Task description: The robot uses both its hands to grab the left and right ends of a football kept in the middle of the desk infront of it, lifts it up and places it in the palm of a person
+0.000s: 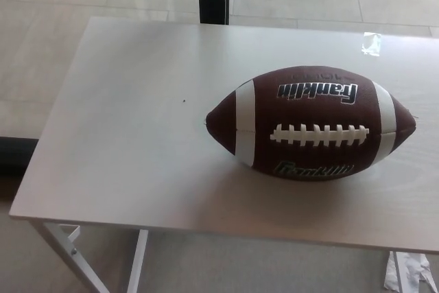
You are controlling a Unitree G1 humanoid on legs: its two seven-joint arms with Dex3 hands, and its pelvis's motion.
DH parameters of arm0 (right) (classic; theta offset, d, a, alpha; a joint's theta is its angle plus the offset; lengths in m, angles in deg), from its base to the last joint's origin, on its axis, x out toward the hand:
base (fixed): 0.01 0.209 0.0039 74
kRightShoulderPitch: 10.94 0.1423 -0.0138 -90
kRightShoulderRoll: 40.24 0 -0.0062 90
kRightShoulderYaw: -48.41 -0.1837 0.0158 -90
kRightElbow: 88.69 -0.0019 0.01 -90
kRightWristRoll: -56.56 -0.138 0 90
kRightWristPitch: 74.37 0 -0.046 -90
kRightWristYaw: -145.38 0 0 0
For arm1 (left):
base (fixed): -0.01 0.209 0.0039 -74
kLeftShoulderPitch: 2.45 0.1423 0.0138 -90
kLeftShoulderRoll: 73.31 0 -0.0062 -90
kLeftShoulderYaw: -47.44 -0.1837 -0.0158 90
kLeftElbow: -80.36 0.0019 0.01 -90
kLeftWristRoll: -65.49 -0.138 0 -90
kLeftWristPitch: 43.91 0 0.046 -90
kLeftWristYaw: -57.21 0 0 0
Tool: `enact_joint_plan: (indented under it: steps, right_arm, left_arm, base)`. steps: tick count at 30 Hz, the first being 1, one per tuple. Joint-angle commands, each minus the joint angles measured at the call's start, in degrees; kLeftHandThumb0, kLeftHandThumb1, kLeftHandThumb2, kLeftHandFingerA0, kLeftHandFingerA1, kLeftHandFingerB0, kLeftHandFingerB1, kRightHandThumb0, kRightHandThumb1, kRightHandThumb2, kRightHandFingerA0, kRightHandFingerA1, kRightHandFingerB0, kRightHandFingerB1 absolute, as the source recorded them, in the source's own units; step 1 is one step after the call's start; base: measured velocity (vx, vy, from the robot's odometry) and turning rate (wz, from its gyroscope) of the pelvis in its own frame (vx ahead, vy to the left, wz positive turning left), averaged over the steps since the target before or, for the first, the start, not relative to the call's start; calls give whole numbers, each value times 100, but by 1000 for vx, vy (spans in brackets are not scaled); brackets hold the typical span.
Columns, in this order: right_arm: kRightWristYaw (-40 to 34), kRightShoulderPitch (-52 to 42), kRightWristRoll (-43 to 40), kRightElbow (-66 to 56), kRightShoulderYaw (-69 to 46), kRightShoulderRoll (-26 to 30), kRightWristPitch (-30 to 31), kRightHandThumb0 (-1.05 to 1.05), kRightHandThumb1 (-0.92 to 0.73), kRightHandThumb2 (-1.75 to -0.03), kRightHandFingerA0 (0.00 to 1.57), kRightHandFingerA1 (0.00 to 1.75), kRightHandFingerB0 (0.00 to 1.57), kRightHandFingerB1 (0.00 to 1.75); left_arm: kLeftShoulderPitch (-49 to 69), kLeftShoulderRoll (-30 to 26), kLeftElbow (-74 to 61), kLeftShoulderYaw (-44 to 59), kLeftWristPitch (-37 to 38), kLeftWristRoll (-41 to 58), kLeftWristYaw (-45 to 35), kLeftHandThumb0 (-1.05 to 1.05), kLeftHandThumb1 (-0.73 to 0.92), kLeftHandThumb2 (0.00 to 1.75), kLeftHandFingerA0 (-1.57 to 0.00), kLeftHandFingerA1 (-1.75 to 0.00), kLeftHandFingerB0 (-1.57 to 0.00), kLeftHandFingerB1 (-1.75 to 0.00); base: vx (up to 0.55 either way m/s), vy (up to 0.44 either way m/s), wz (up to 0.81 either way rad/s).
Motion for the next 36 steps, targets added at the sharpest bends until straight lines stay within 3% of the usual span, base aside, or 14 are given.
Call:
enact_joint_plan:
  steps: [1,3,6,7,11,18,20,23,25,26,27,31,32,36]
  right_arm:
    - [-497,449,-710,-967,-376,477,1034,-85,-63,-96,42,50,16,44]
    - [-466,681,-912,-1342,-456,495,1176,-77,-74,-63,41,37,20,31]
    - [-702,945,-1121,-2412,-402,530,1663,-94,-65,-101,26,48,8,32]
    - [-690,1089,-1159,-2666,-348,545,1672,-94,-65,-101,26,50,9,33]
    - [-776,1474,-1088,-3175,-169,506,1742,-85,-64,-103,30,55,9,43]
    - [-1015,2271,-1162,-3896,317,320,2315,-83,-80,-64,60,62,26,35]
    - [-1157,2538,-800,-4151,843,144,2421,-93,-64,-109,85,80,37,63]
    - [-1222,2682,-891,-4535,1305,-187,2795,-91,-61,-103,35,55,28,48]
    - [-1294,2683,-681,-4779,1785,-473,2927,-89,-64,-104,30,53,23,45]
    - [-1278,2668,-572,-4804,1939,-541,2911,-95,-72,-79,30,46,24,34]
    - [-1332,2694,-483,-4799,2097,-658,2945,-98,-71,-76,31,45,25,32]
    - [-1440,2682,-285,-4843,2555,-932,3081,-88,-84,-66,31,42,26,29]
    - [-1439,2650,-148,-4787,2716,-981,3048,-94,-72,-75,33,48,26,33]
    - [-1511,2571,86,-4611,3164,-1226,3057,-90,-69,-74,37,48,30,35]
  left_arm:
    - [-438,-469,-1285,258,-1443,1022,187,-82,82,64,-40,-53,-21,-44]
    - [-593,-469,-2122,365,-1718,1328,479,-83,86,66,-42,-57,-18,-47]
    - [-1329,-664,-2683,516,-2111,1892,958,-83,61,104,-48,-65,-26,-53]
    - [-1624,-749,-2843,530,-2261,2032,1160,-85,78,63,-56,-58,-38,-47]
    - [-2263,-894,-2915,273,-2325,1766,1292,-86,78,64,-79,-50,-51,-48]
    - [-3185,-836,-3657,-478,-2690,1332,1780,-87,76,64,-59,-49,-55,-43]
    - [-3717,-528,-4311,-1037,-2865,1144,2309,-83,74,67,-34,-49,-42,-40]
    - [-4201,-121,-4356,-1625,-2902,867,2491,-72,87,66,-19,-41,-17,-32]
    - [-4476,255,-4275,-2033,-2883,723,2565,-72,88,66,-19,-42,-17,-31]
    - [-4443,297,-4289,-2201,-2864,619,2460,-36,54,112,-3,-51,0,-49]
    - [-4375,372,-4364,-2442,-2871,460,2401,-84,89,67,-21,-43,-17,-30]
    - [-4260,710,-4562,-3003,-3006,195,2587,-79,89,67,-28,-46,-23,-33]
    - [-4211,791,-4595,-3199,-3083,136,2601,-78,70,108,-25,-56,-16,-46]
    - [-3959,1018,-4635,-3977,-3124,-173,2426,-80,87,66,-26,-48,-23,-35]
  base:
    - [0,0,0]
    - [0,0,0]
    - [0,0,0]
    - [0,0,0]
    - [0,0,0]
    - [0,0,0]
    - [0,0,0]
    - [0,0,0]
    - [0,0,0]
    - [0,0,0]
    - [0,0,0]
    - [0,0,0]
    - [0,0,0]
    - [0,0,0]
